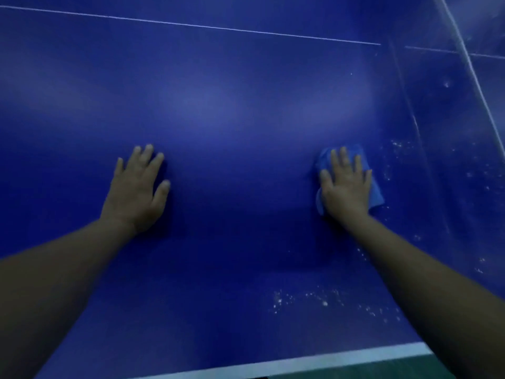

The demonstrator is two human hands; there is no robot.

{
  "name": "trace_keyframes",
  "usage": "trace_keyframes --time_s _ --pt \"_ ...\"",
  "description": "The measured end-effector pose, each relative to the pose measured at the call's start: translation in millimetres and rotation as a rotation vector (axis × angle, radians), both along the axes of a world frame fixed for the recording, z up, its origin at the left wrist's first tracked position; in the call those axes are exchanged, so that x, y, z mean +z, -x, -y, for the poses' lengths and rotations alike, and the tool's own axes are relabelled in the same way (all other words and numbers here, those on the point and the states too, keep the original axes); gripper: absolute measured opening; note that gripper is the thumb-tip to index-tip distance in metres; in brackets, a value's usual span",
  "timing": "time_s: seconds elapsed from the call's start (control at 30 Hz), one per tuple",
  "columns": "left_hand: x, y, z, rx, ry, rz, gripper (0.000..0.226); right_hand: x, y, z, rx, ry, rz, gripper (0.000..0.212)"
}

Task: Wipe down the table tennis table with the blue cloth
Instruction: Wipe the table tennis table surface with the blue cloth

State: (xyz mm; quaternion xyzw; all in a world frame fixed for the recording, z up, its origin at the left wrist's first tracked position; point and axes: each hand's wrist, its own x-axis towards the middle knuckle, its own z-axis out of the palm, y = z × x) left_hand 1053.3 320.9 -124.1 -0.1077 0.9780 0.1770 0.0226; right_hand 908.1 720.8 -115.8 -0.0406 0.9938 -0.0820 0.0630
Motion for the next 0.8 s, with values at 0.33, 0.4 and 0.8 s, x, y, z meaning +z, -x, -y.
trace_keyframes --time_s 0.33,0.4,0.8 --pt "-8 -147 -37 0.017 0.122 0.06 0.067 2 -33 -2 0.227 -0.019 0.022 0.065" --pt "-7 -145 -36 0.016 0.121 0.073 0.066 4 -16 14 0.024 -0.01 0.025 0.062" --pt "-7 -145 -36 0.007 0.129 0.084 0.065 -4 -57 25 0.853 -0.054 -0.032 0.062"
